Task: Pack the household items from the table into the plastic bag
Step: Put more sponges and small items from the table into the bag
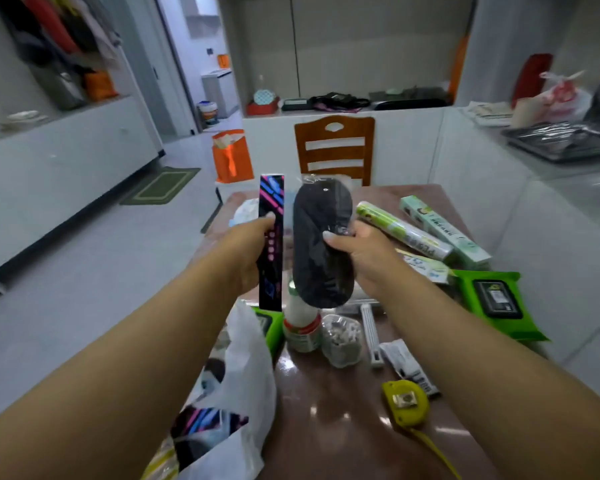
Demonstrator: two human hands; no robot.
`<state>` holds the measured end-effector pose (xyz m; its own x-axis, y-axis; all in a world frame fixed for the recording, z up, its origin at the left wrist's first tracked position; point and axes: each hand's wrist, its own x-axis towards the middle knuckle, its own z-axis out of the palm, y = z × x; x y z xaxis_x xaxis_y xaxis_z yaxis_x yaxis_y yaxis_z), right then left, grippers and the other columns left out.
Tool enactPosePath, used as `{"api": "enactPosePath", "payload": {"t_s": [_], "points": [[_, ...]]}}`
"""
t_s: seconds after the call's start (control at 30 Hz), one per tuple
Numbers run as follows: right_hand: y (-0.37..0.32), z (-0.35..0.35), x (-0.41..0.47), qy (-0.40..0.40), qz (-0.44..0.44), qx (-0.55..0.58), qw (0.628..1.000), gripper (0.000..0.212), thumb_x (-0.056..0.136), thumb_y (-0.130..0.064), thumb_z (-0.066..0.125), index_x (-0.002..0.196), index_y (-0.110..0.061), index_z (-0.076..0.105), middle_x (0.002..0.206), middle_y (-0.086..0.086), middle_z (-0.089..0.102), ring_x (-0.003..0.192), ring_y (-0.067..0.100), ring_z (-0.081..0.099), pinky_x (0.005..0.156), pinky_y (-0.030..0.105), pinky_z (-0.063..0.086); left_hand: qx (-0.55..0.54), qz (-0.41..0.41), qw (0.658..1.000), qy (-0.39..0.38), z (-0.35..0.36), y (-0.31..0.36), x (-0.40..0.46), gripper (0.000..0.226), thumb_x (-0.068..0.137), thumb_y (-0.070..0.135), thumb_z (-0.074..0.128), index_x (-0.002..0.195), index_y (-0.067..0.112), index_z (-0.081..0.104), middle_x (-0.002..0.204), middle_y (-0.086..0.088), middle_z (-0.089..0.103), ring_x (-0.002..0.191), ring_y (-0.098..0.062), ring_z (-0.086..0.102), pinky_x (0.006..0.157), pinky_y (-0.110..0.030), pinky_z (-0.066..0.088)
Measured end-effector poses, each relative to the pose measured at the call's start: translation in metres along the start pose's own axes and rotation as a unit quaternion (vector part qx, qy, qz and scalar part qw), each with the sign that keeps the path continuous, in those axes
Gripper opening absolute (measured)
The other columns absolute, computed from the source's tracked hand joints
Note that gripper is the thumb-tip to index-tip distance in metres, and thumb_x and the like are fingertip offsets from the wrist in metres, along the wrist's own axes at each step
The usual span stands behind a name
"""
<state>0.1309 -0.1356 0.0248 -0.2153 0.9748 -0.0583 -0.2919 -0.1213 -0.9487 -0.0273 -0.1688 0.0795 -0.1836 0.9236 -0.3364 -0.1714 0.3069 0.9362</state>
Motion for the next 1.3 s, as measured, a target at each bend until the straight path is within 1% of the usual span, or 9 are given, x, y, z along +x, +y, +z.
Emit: {"api": "enactPosePath", "payload": {"t_s": [0.17,0.47,0.57,0.7,0.83,0.9,1.03,1.13,1.3], "points": [[-0.001,0.063,-0.028,-0.073,-0.046,-0.007,0.996,0.024,0.087,-0.003,0.064,0.108,-0.015,0.063,0.111,0.005,0.070,0.108,0.025,0.065,0.094,0.044,0.051,0.045,0.026,0.998,0.043,-0.092,0.028,-0.017,0.055,0.098,0.050,0.035,0.110,0.002,0.061,0.097,-0.019,0.064,0.088,-0.029,0.064,0.088,-0.041,0.054],[0.026,0.156,-0.062,-0.119,-0.060,-0.035,0.990,0.024,0.083,-0.009,0.068,0.103,-0.021,0.065,0.114,0.005,0.070,0.111,0.027,0.063,0.100,0.051,0.047,0.223,-0.015,0.968,0.115,-0.211,0.002,-0.064,0.028,0.096,0.018,0.047,0.078,0.004,0.064,0.086,-0.017,0.066,0.073,-0.028,0.062,0.079,-0.040,0.053],[0.017,0.142,-0.060,-0.070,-0.047,-0.031,0.996,0.023,0.082,-0.010,0.068,0.105,-0.016,0.066,0.108,0.007,0.071,0.105,0.029,0.067,0.093,0.047,0.052,0.418,-0.038,0.907,0.044,-0.209,-0.005,-0.092,0.044,0.096,0.042,0.046,0.085,0.006,0.069,0.086,-0.009,0.068,0.075,-0.020,0.059,0.069,-0.031,0.049],[0.014,0.135,-0.060,-0.027,-0.027,-0.039,0.999,0.025,0.088,-0.006,0.062,0.112,-0.011,0.065,0.102,0.007,0.074,0.091,0.023,0.072,0.075,0.034,0.058,0.641,-0.056,0.761,-0.081,-0.179,-0.020,-0.124,0.070,0.074,0.072,0.057,0.115,0.016,0.061,0.114,0.002,0.064,0.100,-0.018,0.059,0.089,-0.035,0.050],[0.011,0.136,-0.069,0.037,0.011,-0.028,0.999,0.019,0.088,-0.003,0.061,0.106,-0.008,0.063,0.082,0.008,0.072,0.058,0.013,0.070,0.050,0.024,0.056,0.754,0.001,0.653,-0.068,-0.173,-0.039,-0.122,0.049,0.073,0.047,0.073,0.107,0.013,0.064,0.100,-0.002,0.066,0.088,-0.020,0.060,0.075,-0.030,0.050],[0.005,0.132,-0.077,0.035,0.054,-0.095,0.993,0.017,0.087,-0.004,0.062,0.104,-0.005,0.061,0.079,0.013,0.066,0.049,0.014,0.066,0.041,0.021,0.051,0.703,0.015,0.710,-0.017,-0.194,-0.036,-0.106,0.021,0.081,0.024,0.066,0.088,0.004,0.068,0.081,-0.008,0.068,0.071,-0.024,0.061,0.064,-0.027,0.048],[0.010,0.130,-0.098,-0.079,0.177,-0.320,0.927,0.009,0.084,-0.010,0.066,0.091,-0.004,0.063,0.078,0.015,0.063,0.054,0.020,0.061,0.045,0.023,0.048,0.382,0.002,0.911,0.154,-0.248,-0.013,-0.094,0.035,0.085,0.026,0.066,0.061,0.001,0.062,0.053,-0.010,0.056,0.047,-0.022,0.045,0.049,-0.024,0.038],[0.054,0.158,-0.113,-0.159,0.239,-0.449,0.846,0.017,0.084,-0.012,0.064,0.068,-0.013,0.057,0.071,0.006,0.058,0.062,0.015,0.053,0.055,0.024,0.044,0.284,0.050,0.936,0.203,-0.264,-0.008,-0.101,0.042,0.085,0.031,0.068,0.056,0.003,0.055,0.048,-0.009,0.050,0.044,-0.020,0.034,0.044,-0.023,0.030],[0.126,0.205,-0.082,0.031,0.334,-0.091,0.938,0.032,0.099,-0.011,0.044,0.127,0.002,0.051,0.123,0.027,0.057,0.108,0.037,0.061,0.055,0.035,0.054,0.288,0.070,0.945,0.136,-0.266,-0.007,-0.115,0.042,0.079,0.035,0.074,0.054,0.006,0.058,0.051,-0.010,0.049,0.041,-0.016,0.031,0.038,-0.021,0.026]]}}
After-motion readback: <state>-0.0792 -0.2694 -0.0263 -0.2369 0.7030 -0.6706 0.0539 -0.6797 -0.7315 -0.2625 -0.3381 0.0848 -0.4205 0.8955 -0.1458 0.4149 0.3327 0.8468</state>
